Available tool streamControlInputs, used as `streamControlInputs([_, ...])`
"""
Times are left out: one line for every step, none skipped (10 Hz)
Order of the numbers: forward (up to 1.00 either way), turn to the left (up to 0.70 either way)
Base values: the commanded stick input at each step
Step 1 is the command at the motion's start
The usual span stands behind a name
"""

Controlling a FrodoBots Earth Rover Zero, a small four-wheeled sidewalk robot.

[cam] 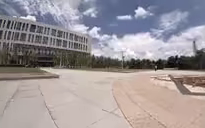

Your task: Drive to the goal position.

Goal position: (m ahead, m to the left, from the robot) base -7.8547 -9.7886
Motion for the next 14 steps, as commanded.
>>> streamControlInputs([0.70,0.00])
streamControlInputs([0.70,0.00])
streamControlInputs([0.70,0.00])
streamControlInputs([0.70,0.00])
streamControlInputs([0.70,0.00])
streamControlInputs([0.70,0.00])
streamControlInputs([0.70,0.00])
streamControlInputs([0.70,0.00])
streamControlInputs([0.70,0.00])
streamControlInputs([0.70,0.00])
streamControlInputs([0.70,0.00])
streamControlInputs([0.70,0.00])
streamControlInputs([0.70,0.00])
streamControlInputs([0.70,0.00])
